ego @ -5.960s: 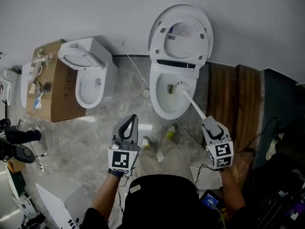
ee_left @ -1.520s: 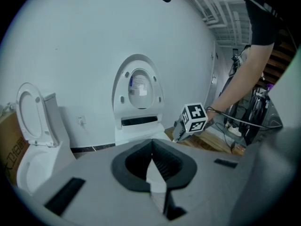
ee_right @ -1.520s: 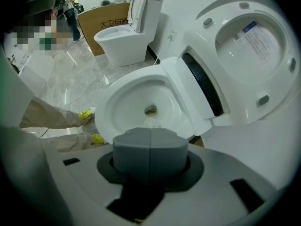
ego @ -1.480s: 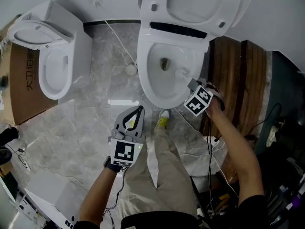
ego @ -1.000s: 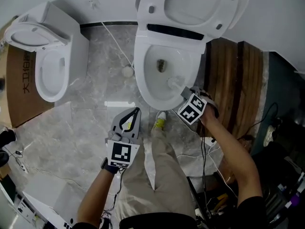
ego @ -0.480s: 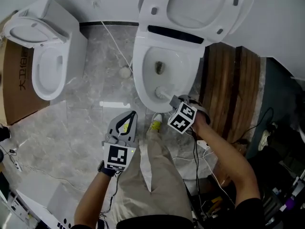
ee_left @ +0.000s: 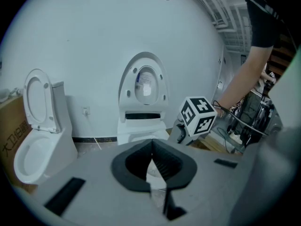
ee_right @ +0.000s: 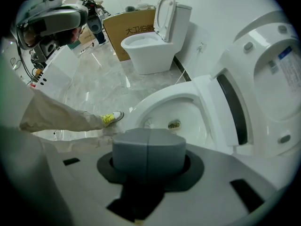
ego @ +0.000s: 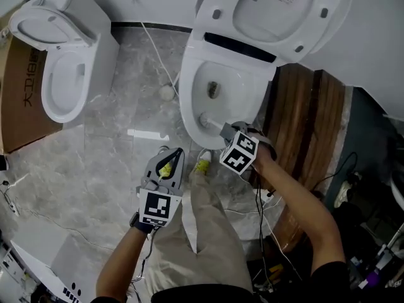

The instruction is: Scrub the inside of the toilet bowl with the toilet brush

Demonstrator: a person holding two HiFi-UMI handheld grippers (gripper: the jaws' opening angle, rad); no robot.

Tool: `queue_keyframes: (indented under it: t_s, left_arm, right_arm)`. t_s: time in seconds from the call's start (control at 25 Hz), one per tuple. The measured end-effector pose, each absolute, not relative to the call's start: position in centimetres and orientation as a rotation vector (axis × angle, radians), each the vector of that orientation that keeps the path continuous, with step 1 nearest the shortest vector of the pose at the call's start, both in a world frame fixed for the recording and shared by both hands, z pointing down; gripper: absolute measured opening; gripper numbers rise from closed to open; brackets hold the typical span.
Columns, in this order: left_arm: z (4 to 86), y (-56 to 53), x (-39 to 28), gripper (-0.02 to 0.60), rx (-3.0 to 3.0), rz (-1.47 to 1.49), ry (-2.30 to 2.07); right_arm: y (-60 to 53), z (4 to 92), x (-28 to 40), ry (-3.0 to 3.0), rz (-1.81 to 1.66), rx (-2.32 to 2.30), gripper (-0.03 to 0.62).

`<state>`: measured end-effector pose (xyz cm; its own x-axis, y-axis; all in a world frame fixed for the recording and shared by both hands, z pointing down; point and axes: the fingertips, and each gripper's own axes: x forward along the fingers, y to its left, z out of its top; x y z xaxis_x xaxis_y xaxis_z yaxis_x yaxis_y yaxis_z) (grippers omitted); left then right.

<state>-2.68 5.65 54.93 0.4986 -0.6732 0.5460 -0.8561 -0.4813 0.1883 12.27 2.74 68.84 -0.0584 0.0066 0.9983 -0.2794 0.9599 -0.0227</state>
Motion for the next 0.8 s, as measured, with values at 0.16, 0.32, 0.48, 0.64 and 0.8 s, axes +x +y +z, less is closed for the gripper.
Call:
queue_keyframes:
  t_s: [0.16, 0.32, 0.48, 0.64, 0.8]
  left_arm:
    - [55.3, 5.6, -3.1, 0.011, 2.282, 0.558, -1.282]
    - [55.4, 5.0, -3.4, 0.011, 2.273, 0.546, -1.315]
    - [55.6, 4.4, -3.6, 0.011, 2.259, 0.547, -1.323]
    - [55.4, 4.1, -3.0, 0.011, 2.252, 0.529, -1.335]
    - [55.3, 4.0, -2.6, 0.011, 2.255, 0.53, -1.332]
  right_arm:
    - [2.2, 68.9, 11.3, -1.624, 0.222, 0.198, 0.147]
    - [1.1, 69.0, 10.5, -1.633, 0.187, 0.183, 0.147]
    - [-0.2, 69.2, 9.8, -1.644, 0.172, 0.189, 0.147]
    - [-1.9, 69.3, 9.2, -1.66, 0.162, 0.211, 0.147]
    - [-3.7, 69.4, 8.5, -1.668, 0.148, 0.228, 0.147]
